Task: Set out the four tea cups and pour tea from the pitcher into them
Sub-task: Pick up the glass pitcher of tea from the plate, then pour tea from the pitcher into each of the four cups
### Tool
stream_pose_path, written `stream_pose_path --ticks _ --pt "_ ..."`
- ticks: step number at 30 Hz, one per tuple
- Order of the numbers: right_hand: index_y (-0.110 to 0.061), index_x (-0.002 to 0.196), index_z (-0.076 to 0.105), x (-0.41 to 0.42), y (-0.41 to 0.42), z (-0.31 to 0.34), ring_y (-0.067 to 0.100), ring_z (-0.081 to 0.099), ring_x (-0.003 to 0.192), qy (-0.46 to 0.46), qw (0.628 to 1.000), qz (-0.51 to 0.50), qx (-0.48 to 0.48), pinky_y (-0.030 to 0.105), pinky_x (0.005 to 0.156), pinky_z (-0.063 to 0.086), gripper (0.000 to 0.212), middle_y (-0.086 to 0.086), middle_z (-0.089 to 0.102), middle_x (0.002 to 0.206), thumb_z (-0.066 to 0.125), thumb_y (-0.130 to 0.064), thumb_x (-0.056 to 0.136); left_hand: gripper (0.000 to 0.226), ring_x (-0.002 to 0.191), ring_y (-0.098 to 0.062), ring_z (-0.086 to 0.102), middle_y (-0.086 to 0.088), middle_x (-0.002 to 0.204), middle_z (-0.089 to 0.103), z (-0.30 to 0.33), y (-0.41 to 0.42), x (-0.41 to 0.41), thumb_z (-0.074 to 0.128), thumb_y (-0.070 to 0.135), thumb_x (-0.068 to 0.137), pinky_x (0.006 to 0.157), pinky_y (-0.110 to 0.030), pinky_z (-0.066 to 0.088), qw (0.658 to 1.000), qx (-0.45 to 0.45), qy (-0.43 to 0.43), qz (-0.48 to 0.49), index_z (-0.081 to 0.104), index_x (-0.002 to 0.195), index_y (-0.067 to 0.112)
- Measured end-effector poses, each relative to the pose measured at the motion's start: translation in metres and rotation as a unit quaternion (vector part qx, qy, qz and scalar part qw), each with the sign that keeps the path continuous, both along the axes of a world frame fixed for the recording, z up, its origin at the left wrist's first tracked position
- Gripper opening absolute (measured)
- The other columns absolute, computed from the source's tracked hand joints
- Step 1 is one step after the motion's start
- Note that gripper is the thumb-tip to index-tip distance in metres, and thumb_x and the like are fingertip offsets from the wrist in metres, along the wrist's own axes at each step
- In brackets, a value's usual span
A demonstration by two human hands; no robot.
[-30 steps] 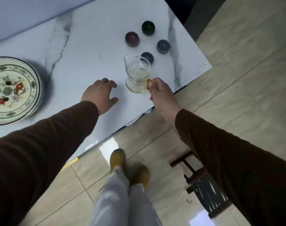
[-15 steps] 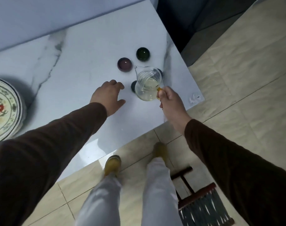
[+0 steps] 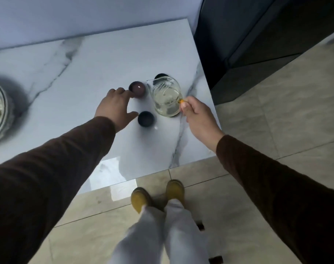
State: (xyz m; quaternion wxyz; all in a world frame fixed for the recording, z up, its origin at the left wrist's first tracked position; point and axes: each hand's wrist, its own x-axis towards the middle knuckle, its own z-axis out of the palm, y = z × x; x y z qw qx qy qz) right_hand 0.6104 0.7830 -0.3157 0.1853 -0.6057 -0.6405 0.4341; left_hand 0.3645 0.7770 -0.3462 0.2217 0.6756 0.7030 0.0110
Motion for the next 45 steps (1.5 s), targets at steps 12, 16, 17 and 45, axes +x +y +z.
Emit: stream_pose_path --ticks 12,16,17,45 --pt "-0.014 0.089 0.059 -0.007 0.088 -0.009 0.016 0.051 0.081 -0.142 0.97 0.142 0.137 0.029 0.069 0.034 0.026 -0.005 0.056 0.081 0.048 -0.035 0.099 0.079 0.121 -0.029 0.041 -0.007 0.132 0.052 -0.043 0.063 -0.027 0.073 0.052 0.072 0.095 -0.042 0.042 0.997 0.01 0.073 -0.038 0.045 0.138 0.02" --pt "-0.018 0.097 0.068 -0.008 0.113 -0.02 0.017 0.053 0.085 -0.159 0.952 0.184 0.187 0.029 0.071 0.034 0.026 -0.003 0.063 0.086 0.051 -0.037 0.096 0.085 0.121 -0.027 0.04 -0.002 0.131 0.053 -0.067 0.079 -0.03 0.072 0.06 0.067 0.095 -0.042 0.043 0.993 0.012 0.102 -0.062 0.045 0.139 0.023" --pt "-0.018 0.097 0.069 -0.009 0.118 -0.025 0.016 0.053 0.084 -0.158 0.948 0.191 0.198 0.028 0.07 0.032 0.026 -0.003 0.062 0.085 0.052 -0.038 0.095 0.086 0.121 -0.027 0.039 -0.001 0.131 0.053 -0.073 0.081 -0.032 0.072 0.062 0.066 0.096 -0.042 0.043 0.993 0.013 0.103 -0.06 0.044 0.139 0.024" --pt "-0.016 0.082 0.075 -0.042 0.155 -0.046 0.009 0.046 0.052 -0.095 0.936 0.156 0.299 0.025 0.049 0.032 0.042 -0.005 0.056 0.06 0.068 -0.058 0.08 0.067 0.104 -0.011 0.049 0.025 0.091 0.048 -0.117 0.096 -0.039 0.081 0.059 0.057 0.083 -0.028 0.035 0.998 0.05 -0.037 0.026 0.06 0.117 0.039"
